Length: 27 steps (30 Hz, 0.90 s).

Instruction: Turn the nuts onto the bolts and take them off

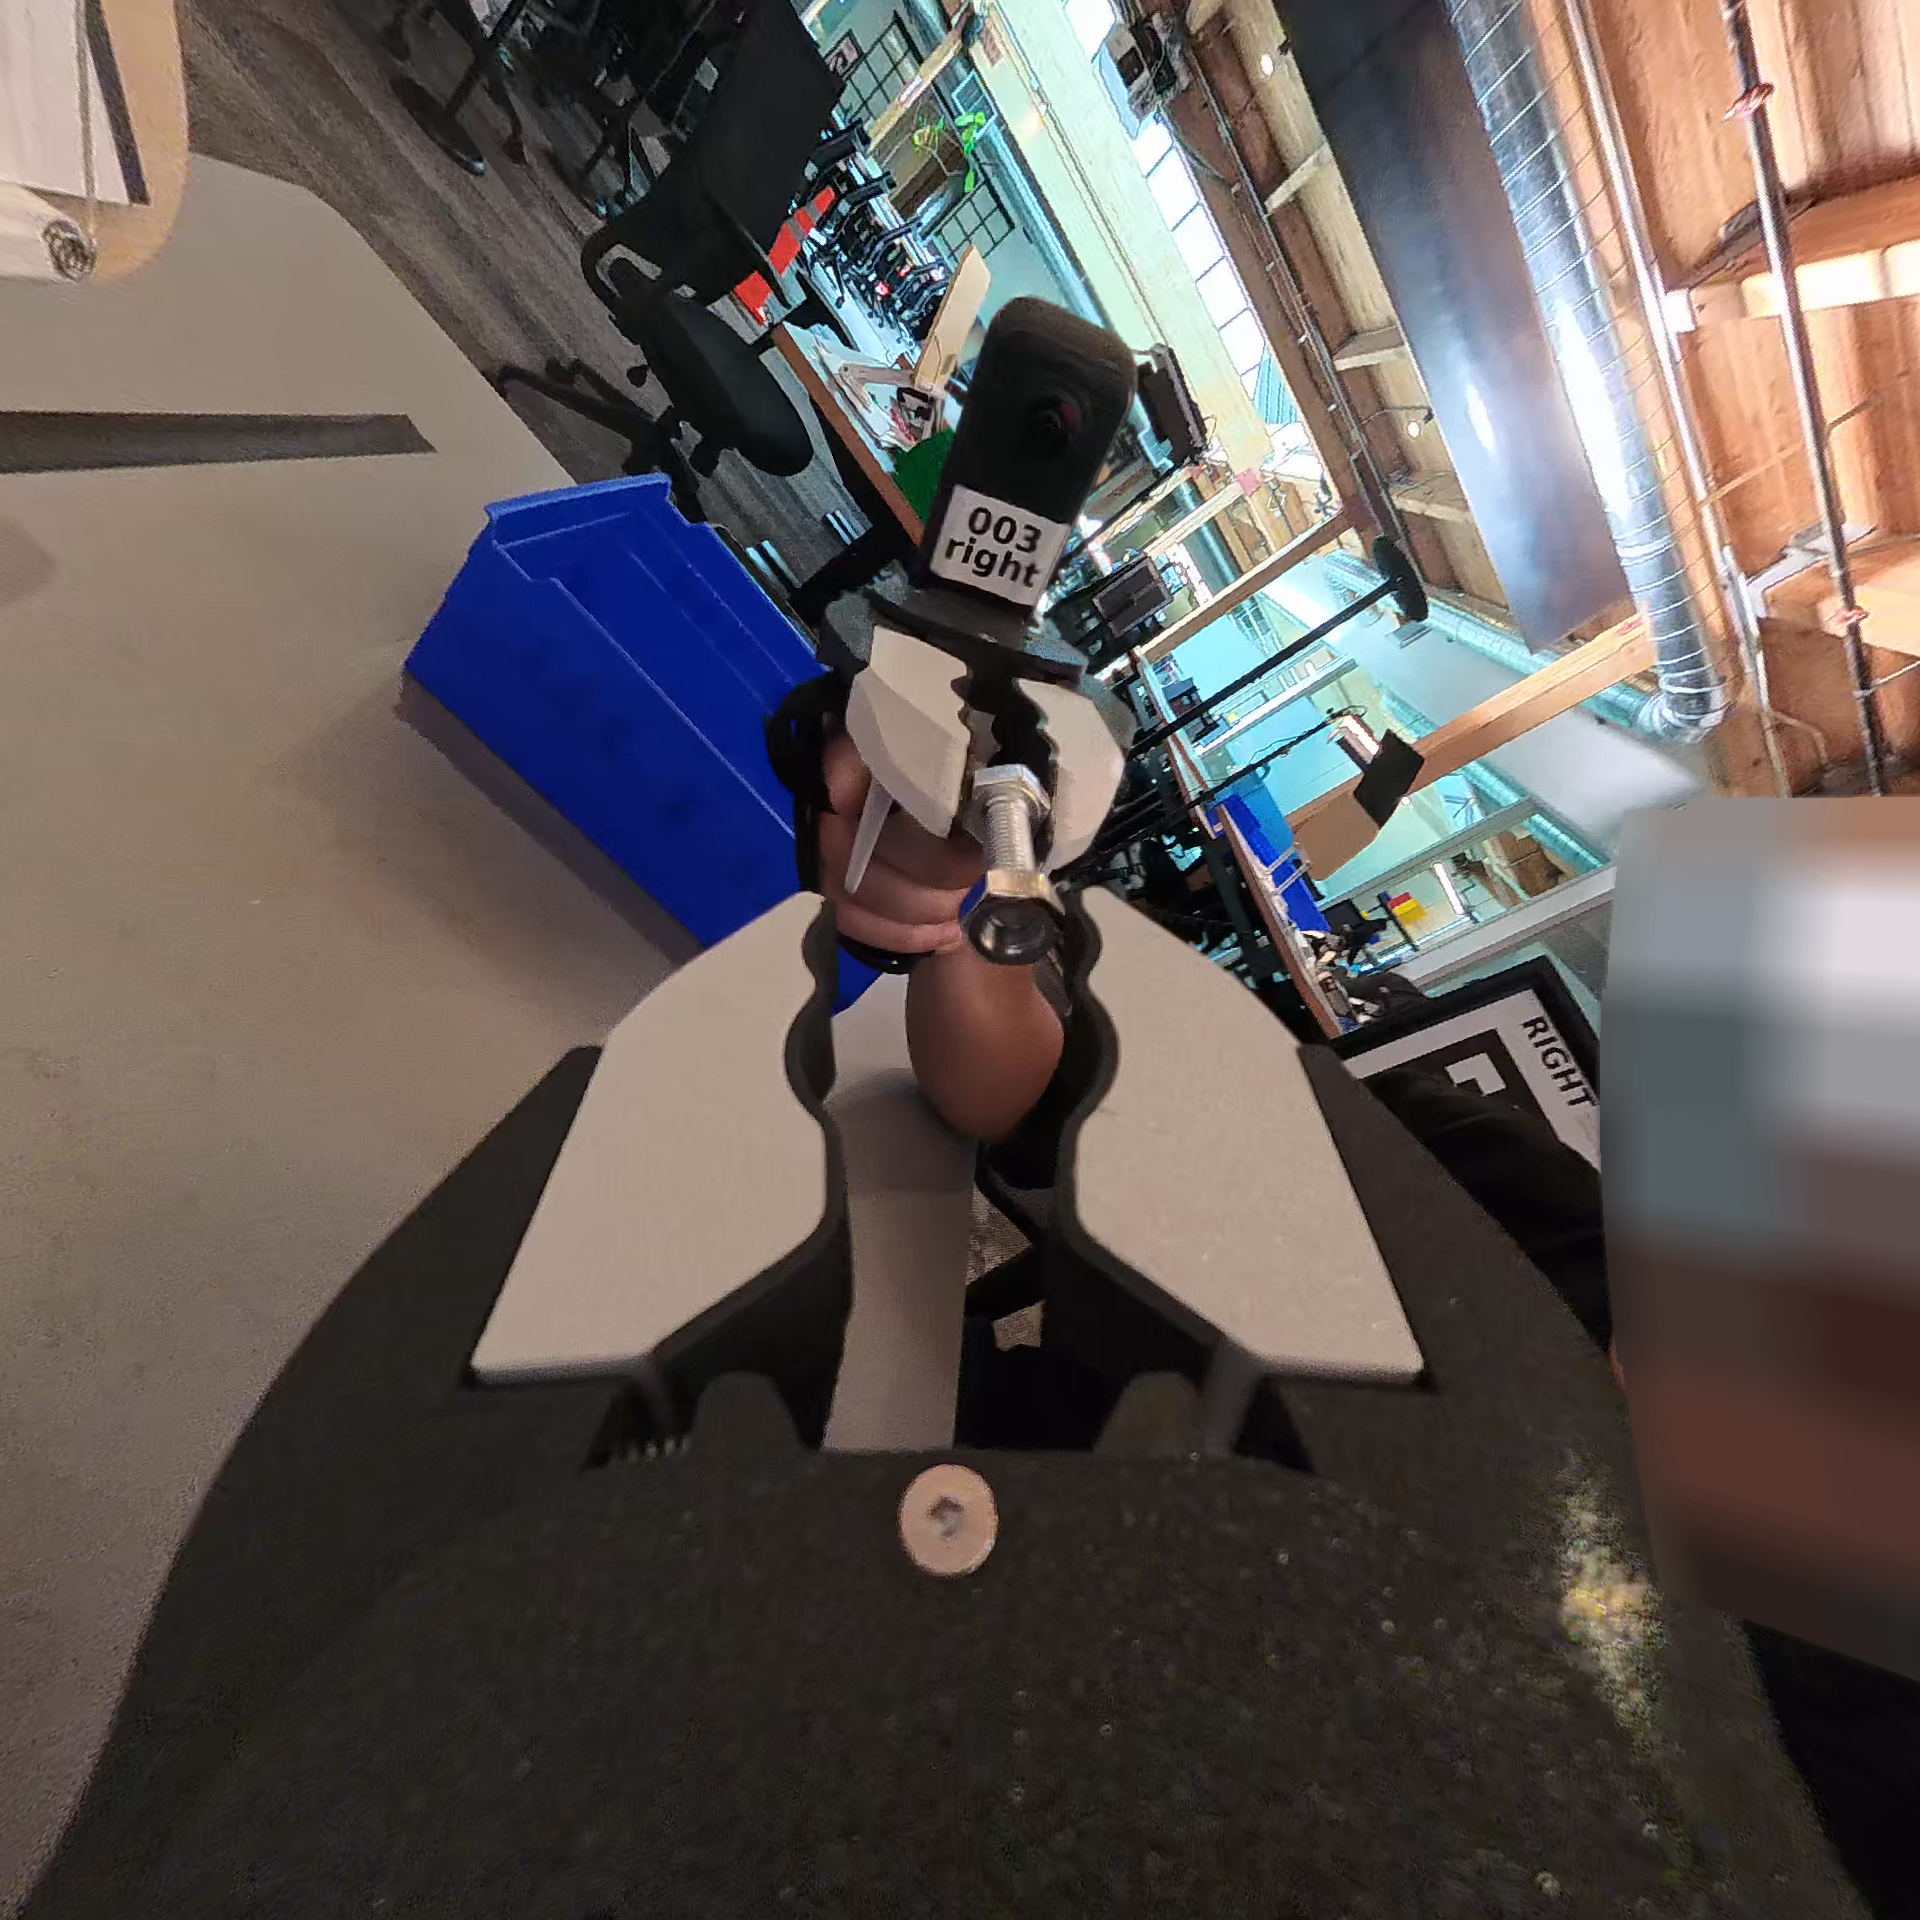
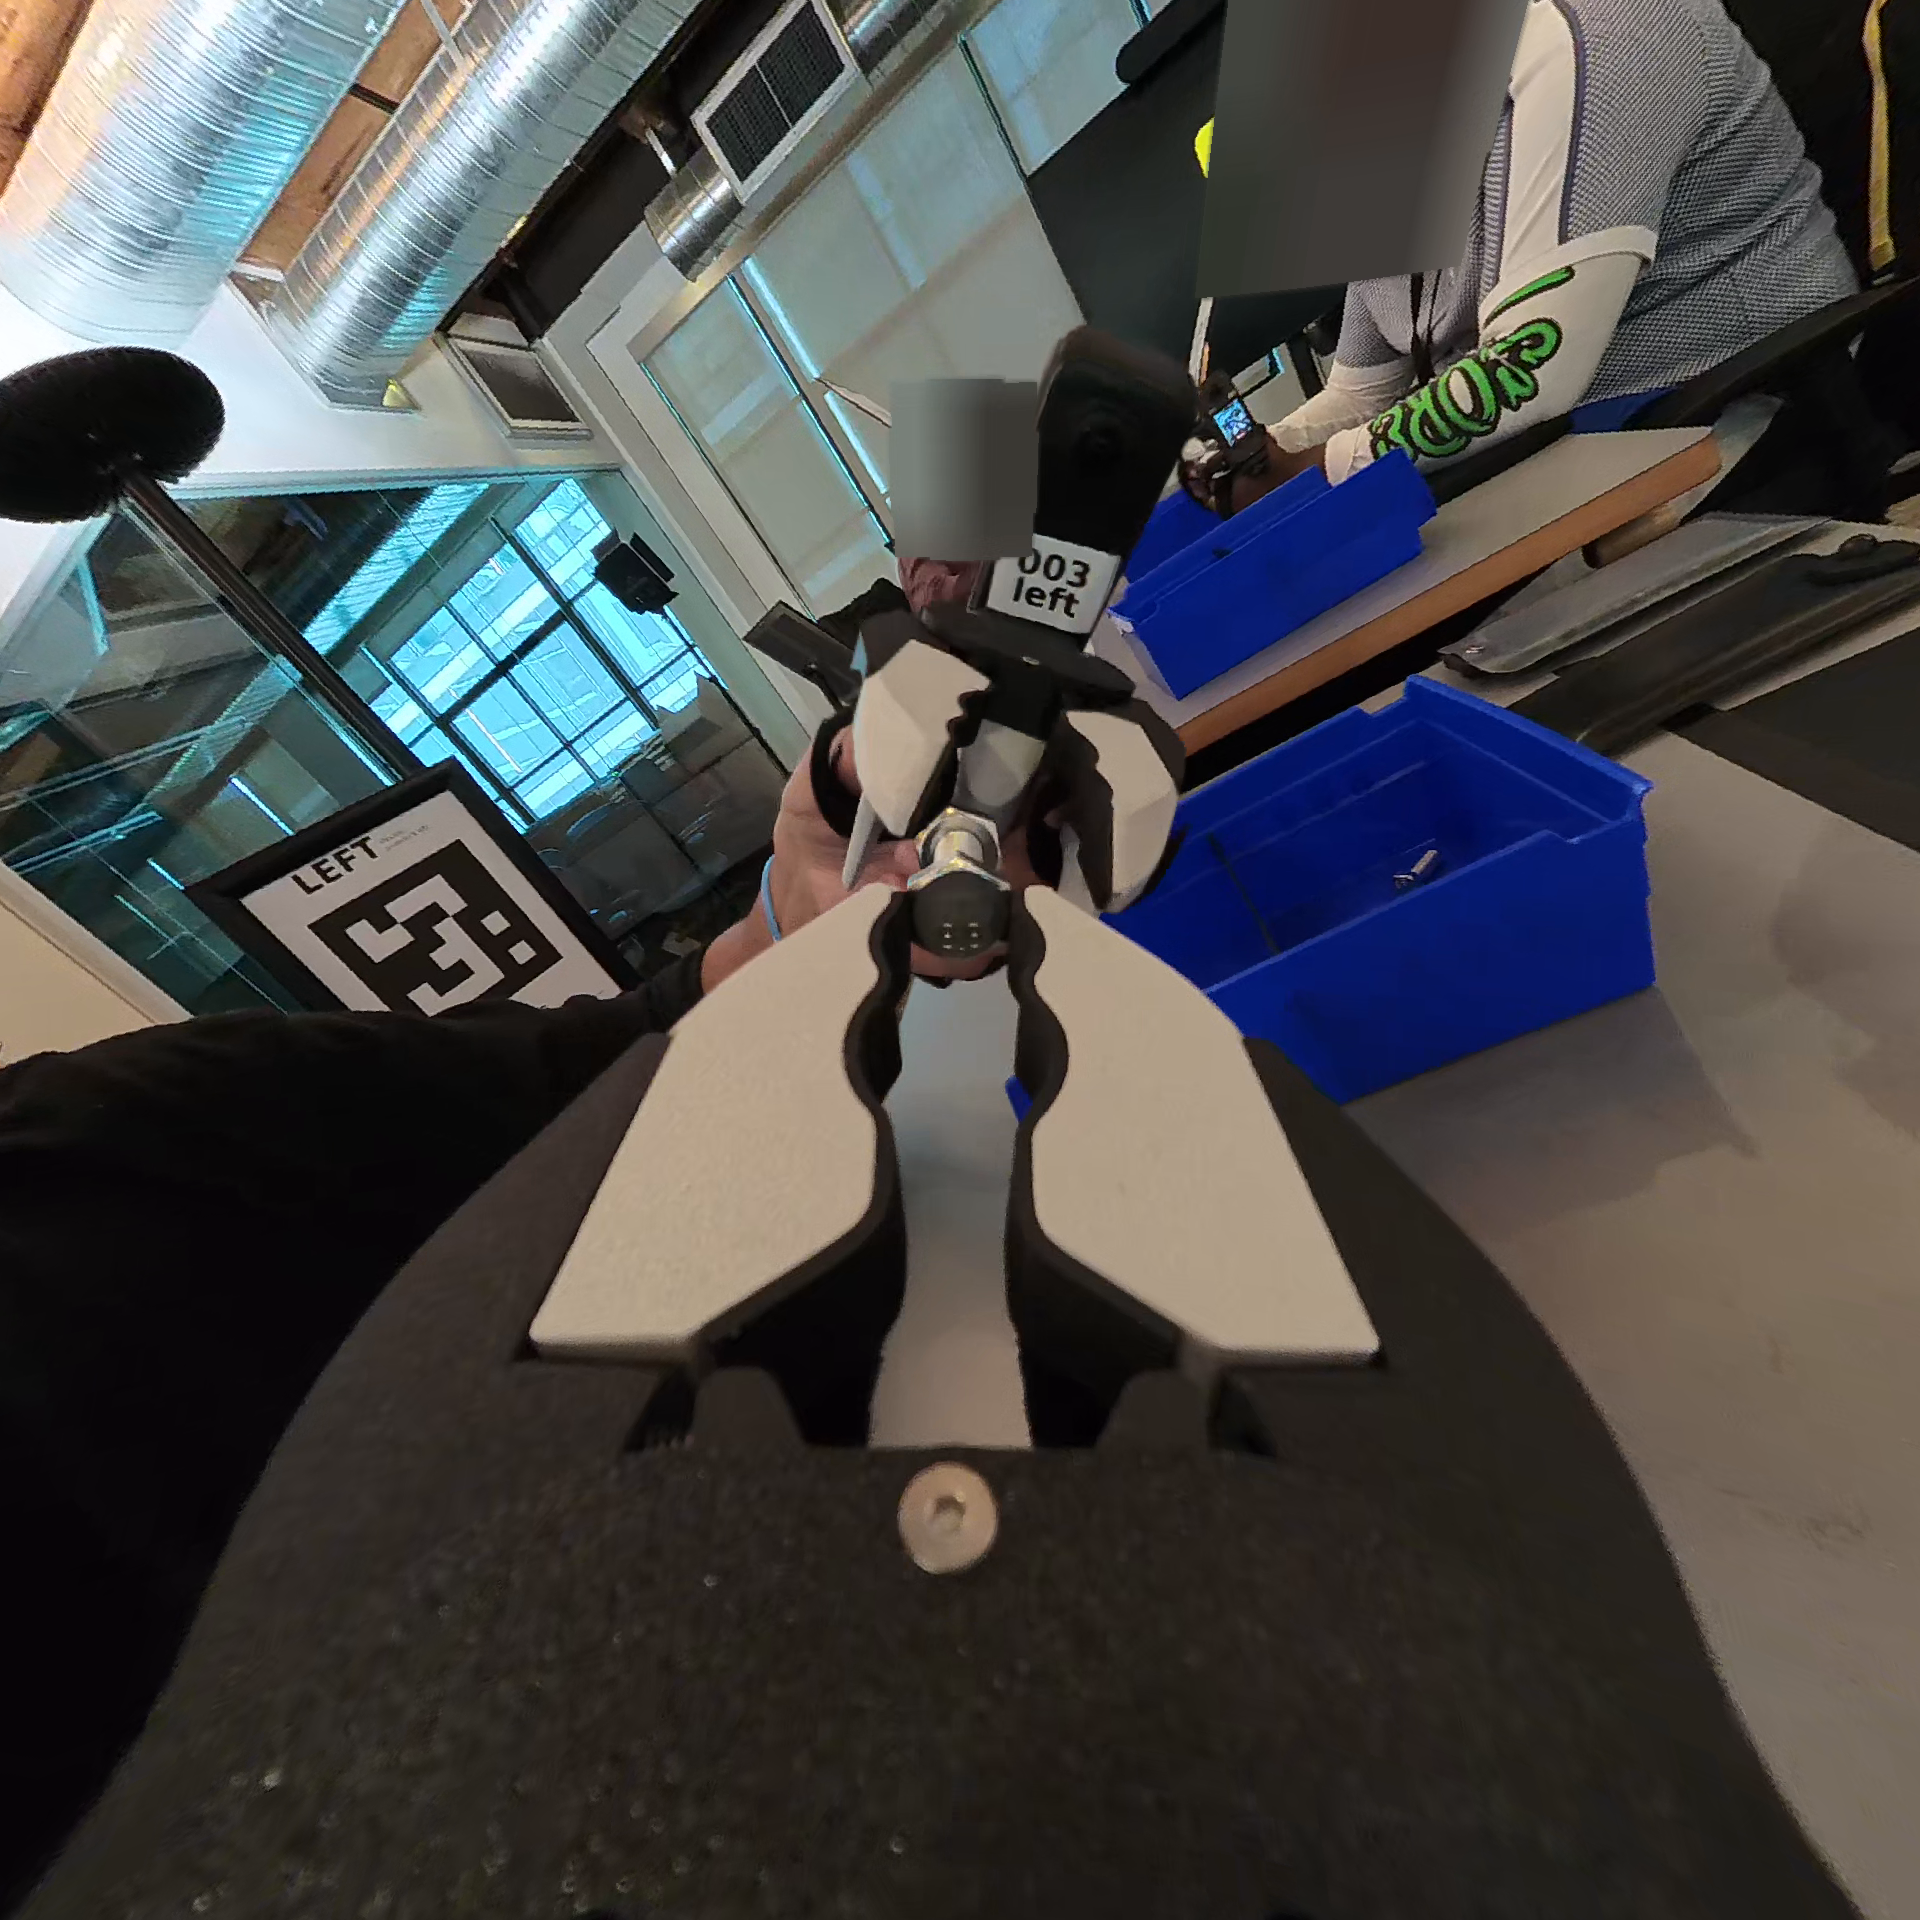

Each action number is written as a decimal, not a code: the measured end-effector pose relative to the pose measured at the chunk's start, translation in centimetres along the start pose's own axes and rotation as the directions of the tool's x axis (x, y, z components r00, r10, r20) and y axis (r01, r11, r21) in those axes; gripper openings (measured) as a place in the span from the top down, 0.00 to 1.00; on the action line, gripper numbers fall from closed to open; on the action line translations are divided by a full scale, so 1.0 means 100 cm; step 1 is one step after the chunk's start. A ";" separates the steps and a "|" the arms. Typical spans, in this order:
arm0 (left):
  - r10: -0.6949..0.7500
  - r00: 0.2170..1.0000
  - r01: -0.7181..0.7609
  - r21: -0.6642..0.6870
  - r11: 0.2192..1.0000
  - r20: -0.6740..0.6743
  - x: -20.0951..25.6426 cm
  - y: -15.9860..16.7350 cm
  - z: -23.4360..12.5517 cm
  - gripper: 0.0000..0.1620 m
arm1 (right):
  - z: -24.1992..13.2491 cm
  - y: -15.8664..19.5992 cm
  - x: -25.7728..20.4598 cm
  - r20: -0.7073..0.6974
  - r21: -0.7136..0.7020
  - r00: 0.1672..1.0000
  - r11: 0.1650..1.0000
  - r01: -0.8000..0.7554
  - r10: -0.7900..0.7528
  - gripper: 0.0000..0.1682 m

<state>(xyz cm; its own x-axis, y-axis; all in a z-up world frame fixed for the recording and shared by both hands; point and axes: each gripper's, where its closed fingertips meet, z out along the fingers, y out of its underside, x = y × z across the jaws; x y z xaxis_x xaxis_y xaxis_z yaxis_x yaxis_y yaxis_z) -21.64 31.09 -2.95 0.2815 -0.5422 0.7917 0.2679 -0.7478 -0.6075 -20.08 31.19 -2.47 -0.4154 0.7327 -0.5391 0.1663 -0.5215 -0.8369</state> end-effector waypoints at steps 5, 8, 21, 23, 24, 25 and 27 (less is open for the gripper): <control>-0.056 0.996 0.056 0.000 0.998 -0.074 0.006 0.001 0.000 0.81 | 0.002 0.002 0.000 -0.005 -0.012 1.000 1.000 0.006 -0.006 0.90; -0.070 0.993 0.069 -0.016 0.998 -0.097 0.010 0.004 0.002 0.87 | 0.003 0.003 0.000 -0.009 -0.019 1.000 1.000 0.019 -0.019 0.90; 0.954 0.061 -0.823 -0.525 0.215 0.294 0.009 0.002 0.002 0.90 | 0.002 0.000 0.002 0.104 0.052 0.981 0.984 -0.168 0.162 0.90; 0.944 -0.212 -0.767 -0.642 -0.002 0.251 0.008 -0.001 0.001 0.90 | 0.002 -0.001 0.003 0.119 0.062 0.976 0.979 -0.193 0.185 0.90; 0.930 -0.288 -0.731 -0.679 -0.061 0.226 0.006 -0.001 0.000 0.90 | 0.002 -0.001 0.004 0.120 0.064 0.974 0.978 -0.199 0.191 0.90; 0.922 -0.318 -0.713 -0.696 -0.080 0.220 0.005 -0.001 0.000 0.90 | 0.001 -0.001 0.005 0.119 0.065 0.974 0.977 -0.201 0.193 0.90; 0.941 -0.250 -0.743 -0.669 -0.035 0.229 0.005 0.004 0.002 0.89 | -0.001 -0.002 0.005 0.120 0.069 0.974 0.977 -0.202 0.193 0.90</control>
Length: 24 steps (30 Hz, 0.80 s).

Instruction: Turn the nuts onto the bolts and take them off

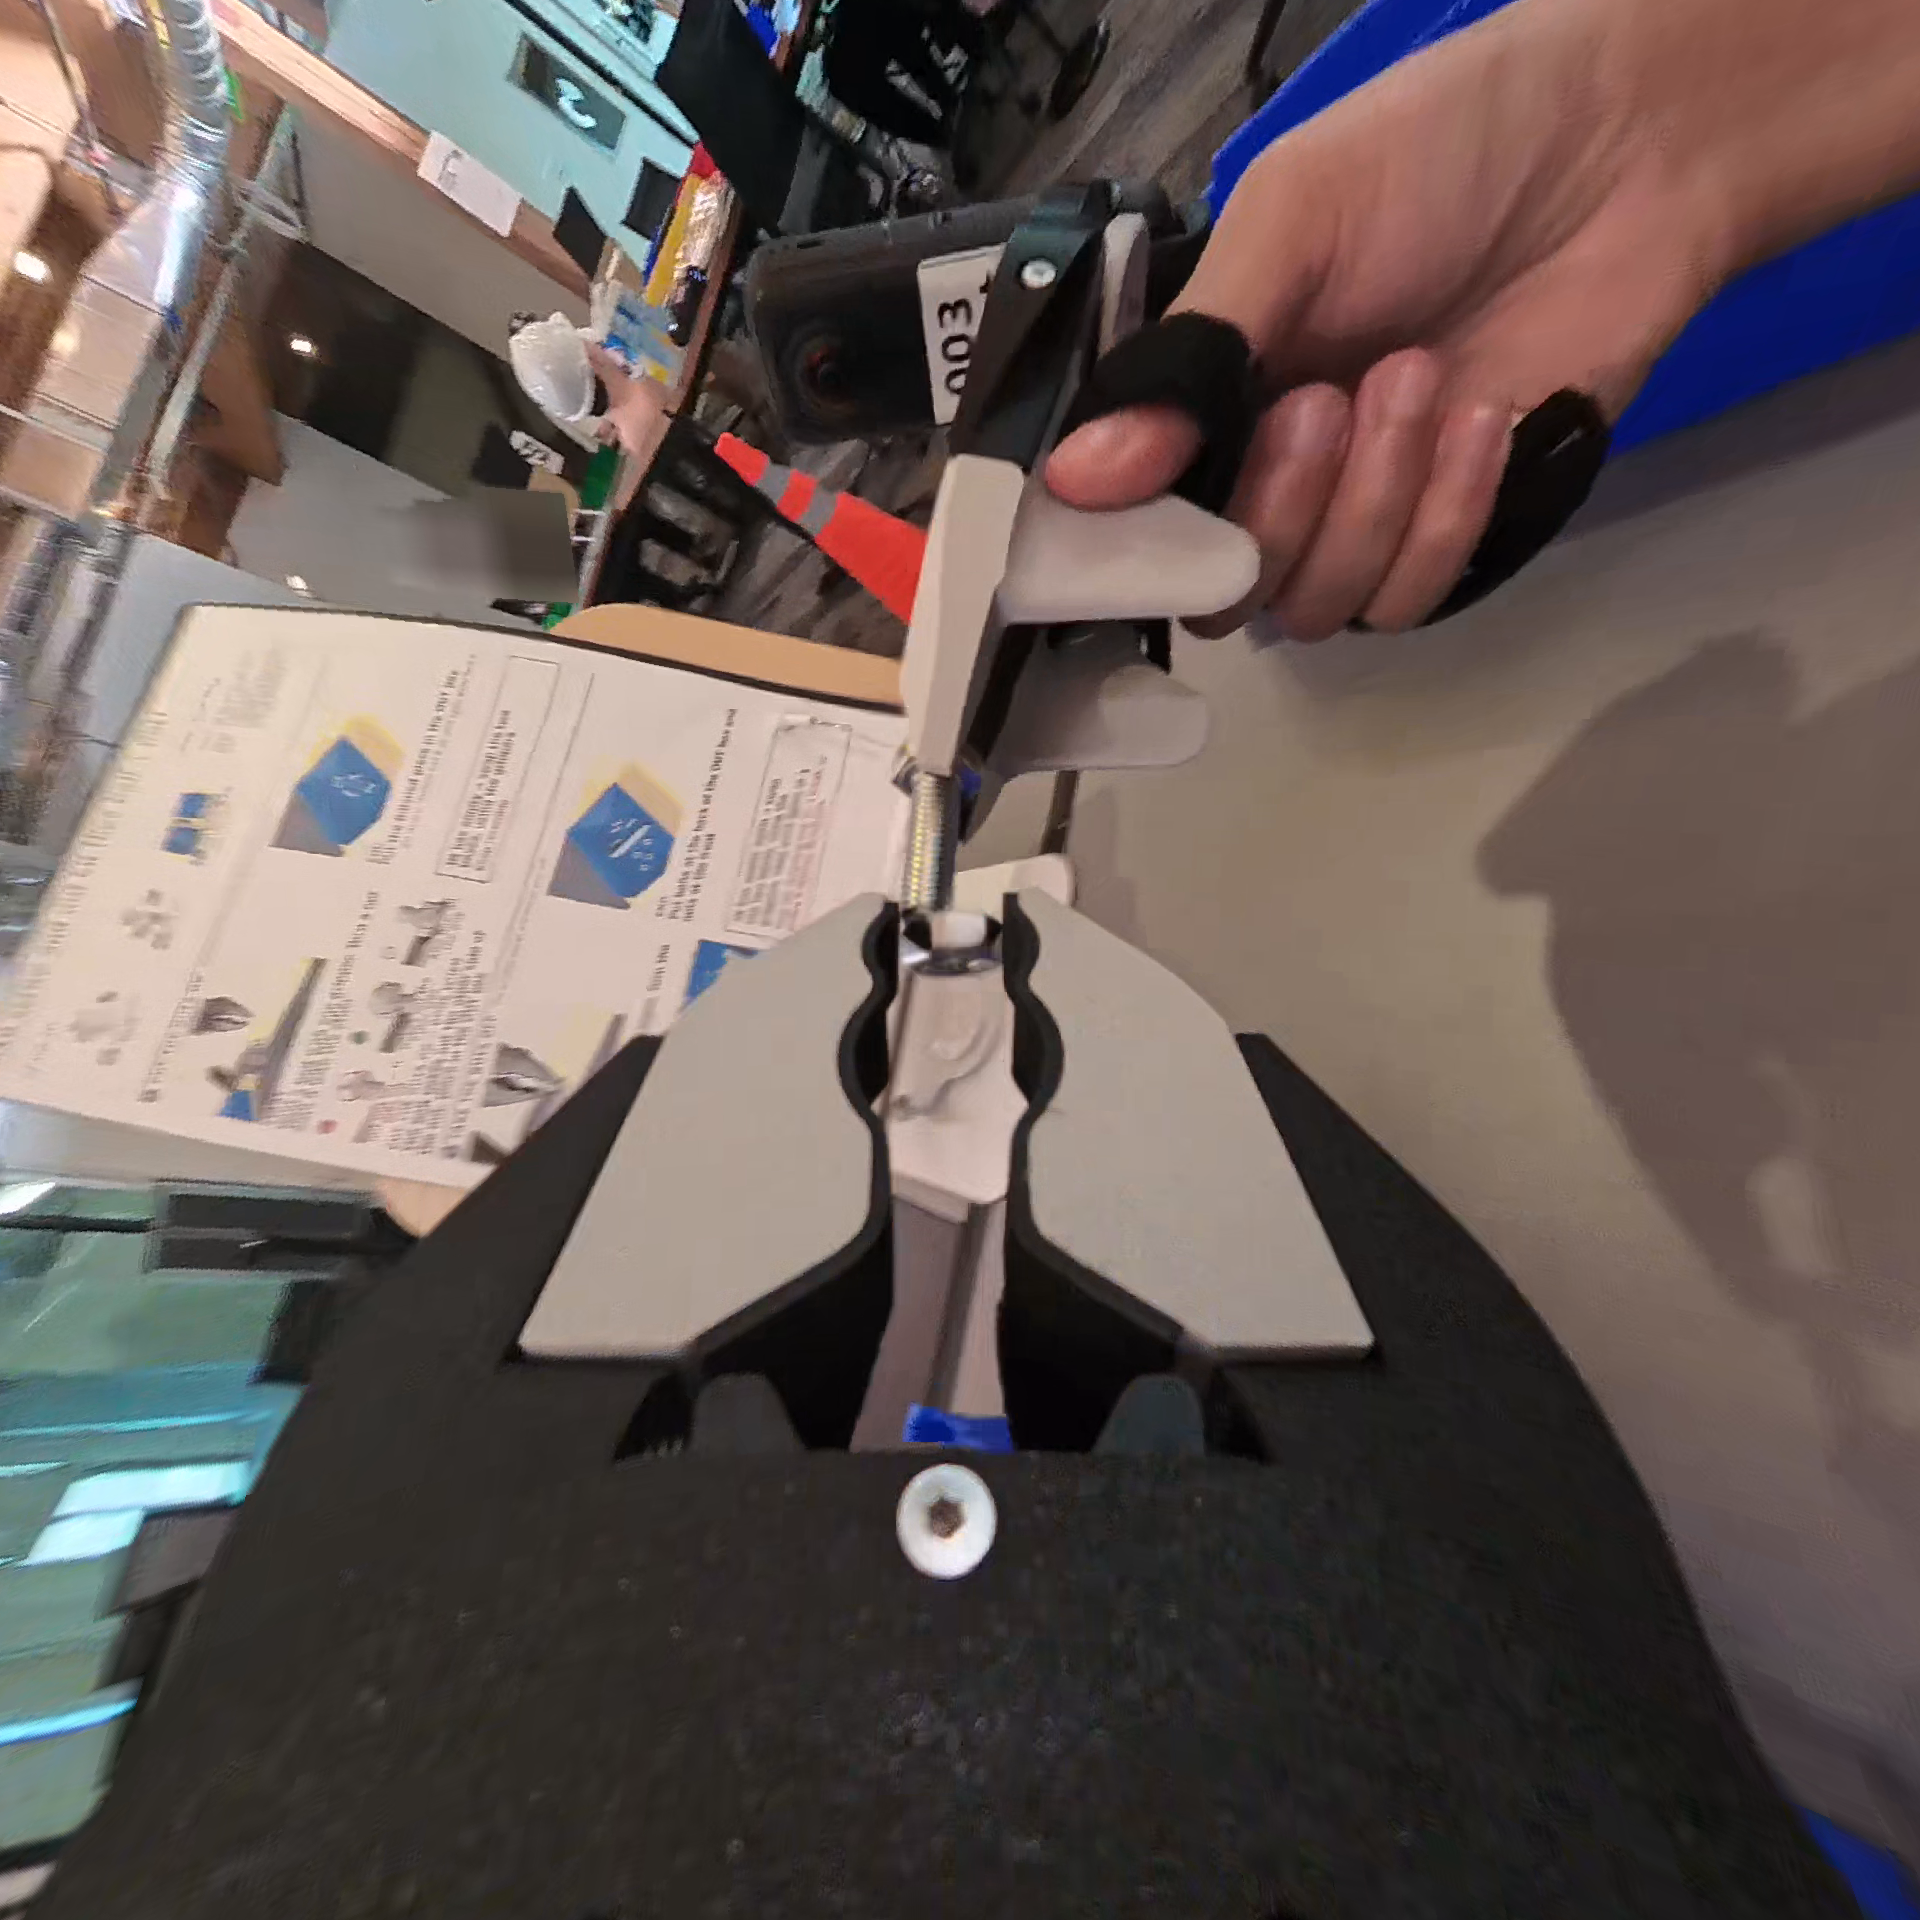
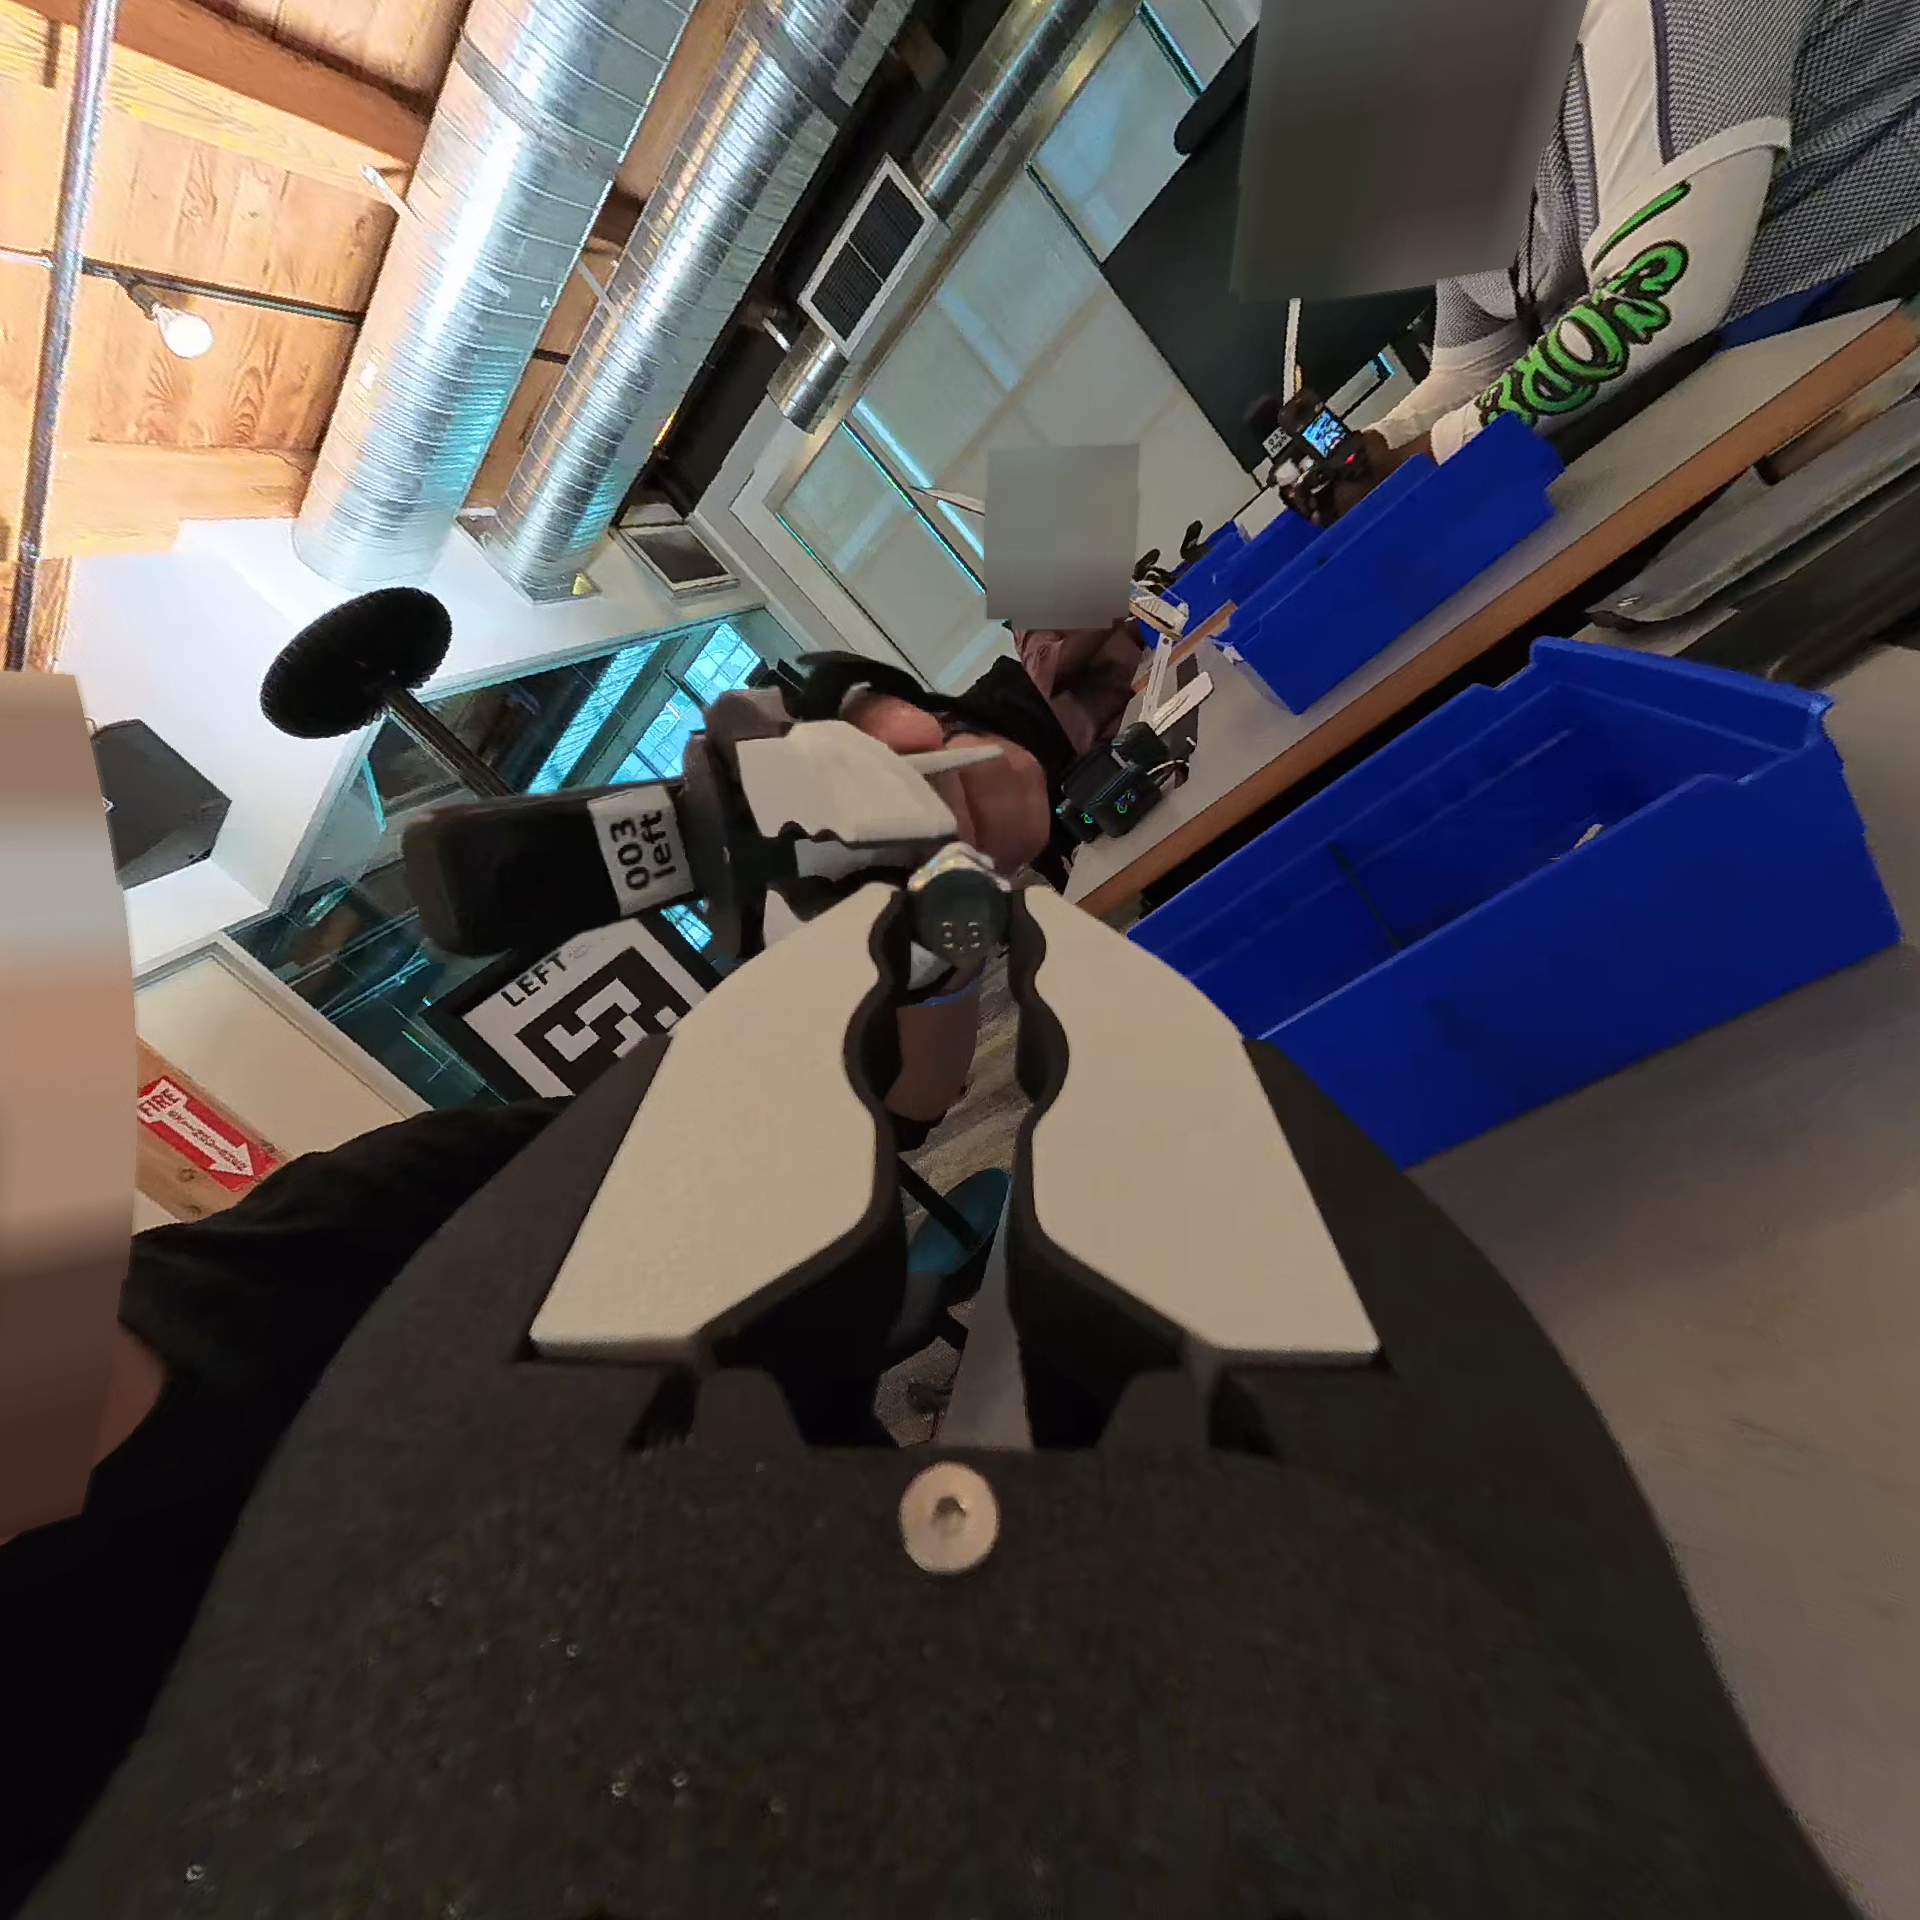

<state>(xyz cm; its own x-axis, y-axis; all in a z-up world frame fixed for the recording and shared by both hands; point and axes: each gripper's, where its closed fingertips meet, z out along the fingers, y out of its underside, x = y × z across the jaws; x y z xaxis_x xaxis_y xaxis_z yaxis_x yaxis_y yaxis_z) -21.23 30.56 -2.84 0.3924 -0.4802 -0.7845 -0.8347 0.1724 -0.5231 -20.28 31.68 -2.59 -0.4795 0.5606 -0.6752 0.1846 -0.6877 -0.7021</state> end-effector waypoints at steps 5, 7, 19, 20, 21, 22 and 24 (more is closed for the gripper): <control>-0.351 0.926 0.372 0.161 0.914 -0.141 -0.008 -0.014 -0.020 0.72 | -0.005 -0.005 -0.004 -0.023 0.001 0.999 0.999 0.043 -0.043 0.90; -0.499 0.841 0.533 0.169 0.829 -0.207 -0.015 -0.005 -0.025 0.72 | -0.007 -0.006 -0.005 -0.028 0.002 0.998 0.999 0.052 -0.052 0.90; -0.806 0.588 0.801 0.184 0.570 -0.063 0.048 0.063 -0.072 0.70 | -0.011 -0.010 -0.007 -0.167 -0.050 0.964 0.978 0.201 -0.206 0.90; -0.815 0.573 0.812 0.199 0.549 -0.086 0.050 0.061 -0.076 0.70 | -0.011 -0.010 -0.007 -0.172 -0.050 0.962 0.977 0.205 -0.211 0.90; -0.825 0.557 0.820 0.225 0.527 -0.098 0.048 0.060 -0.081 0.71 | -0.012 -0.010 -0.007 -0.178 -0.052 0.960 0.977 0.208 -0.214 0.90; -0.834 0.544 0.824 0.240 0.513 -0.086 0.044 0.061 -0.085 0.72 | -0.012 -0.008 -0.006 -0.183 -0.054 0.960 0.977 0.207 -0.213 0.90; -0.845 0.527 0.832 0.253 0.493 -0.089 0.038 0.063 -0.093 0.72 | -0.014 -0.005 -0.006 -0.191 -0.053 0.959 0.978 0.202 -0.208 0.90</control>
<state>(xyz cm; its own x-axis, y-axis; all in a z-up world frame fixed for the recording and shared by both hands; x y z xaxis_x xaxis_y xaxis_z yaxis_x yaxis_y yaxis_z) -28.52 21.83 -6.04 0.8780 -0.4751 0.0579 0.0130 -0.0972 -0.9952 -18.90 32.36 -2.14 -0.3340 0.7691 -0.5450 0.1292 -0.5353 -0.8347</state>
